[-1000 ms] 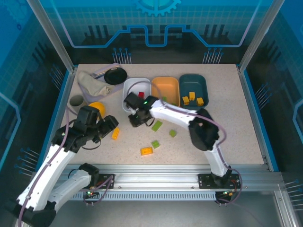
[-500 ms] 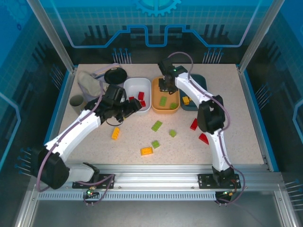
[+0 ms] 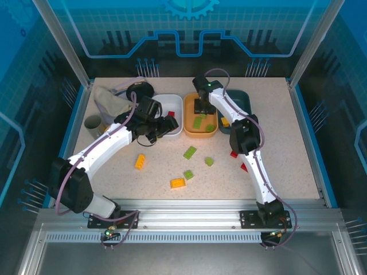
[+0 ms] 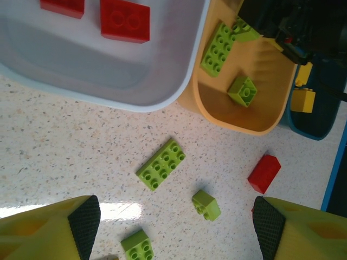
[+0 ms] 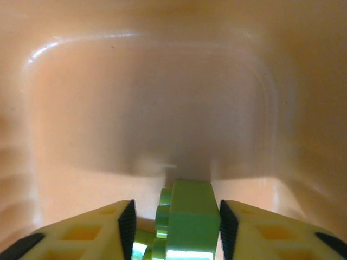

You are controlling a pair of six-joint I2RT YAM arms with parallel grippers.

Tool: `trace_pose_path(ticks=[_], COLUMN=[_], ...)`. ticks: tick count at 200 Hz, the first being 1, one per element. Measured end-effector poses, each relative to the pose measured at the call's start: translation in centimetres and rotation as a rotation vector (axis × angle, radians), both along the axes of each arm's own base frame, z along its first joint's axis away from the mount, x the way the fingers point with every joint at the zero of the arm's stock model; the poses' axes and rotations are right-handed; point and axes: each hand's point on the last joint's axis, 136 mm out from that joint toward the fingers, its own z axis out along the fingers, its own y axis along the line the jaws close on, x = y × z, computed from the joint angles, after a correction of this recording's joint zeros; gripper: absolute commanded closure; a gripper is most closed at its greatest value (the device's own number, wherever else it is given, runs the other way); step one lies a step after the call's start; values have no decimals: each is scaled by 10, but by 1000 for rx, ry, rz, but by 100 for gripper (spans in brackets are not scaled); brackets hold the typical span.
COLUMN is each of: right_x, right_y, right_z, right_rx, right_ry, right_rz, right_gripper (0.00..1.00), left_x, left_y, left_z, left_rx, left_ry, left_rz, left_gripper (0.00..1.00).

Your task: Sort the legos into containers by color

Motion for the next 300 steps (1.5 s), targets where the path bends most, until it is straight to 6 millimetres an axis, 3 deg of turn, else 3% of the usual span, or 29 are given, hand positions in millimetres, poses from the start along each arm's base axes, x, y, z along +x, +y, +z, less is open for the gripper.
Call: trace_pose_path(ticks=[35,62,95,116,128,160,194,241,300], right_x=[0,-11,-56,-100,-126,-193,-236,-267,-273], right_y=[3,9,39,76,102,164,211,255,291], right_z=[12,58,143,166,162,118,85,36,8], right_rx=[6,30,113,195,230,271,283,262,262], right_ry=[-19,-87,-224,-253,-234,-101,-10,71,60], right_rz=[21,57,143,216,257,338,362,335,291], right_gripper=[46,46,46,45,44,40,34,28,28], left_x=[-9,-18,-39,-61,-79,-124,-160,-193,-214], left_y=[9,19,48,75,90,125,152,169,175], left_z=[-3,2,16,29,34,34,30,27,27], left_rx=[38,68,151,196,213,258,286,283,285], left_ry=[28,33,27,0,-16,-23,-33,-39,-52], left_rz=[15,31,101,172,206,272,316,332,285], left_gripper=[22,22,24,25,25,26,26,26,25])
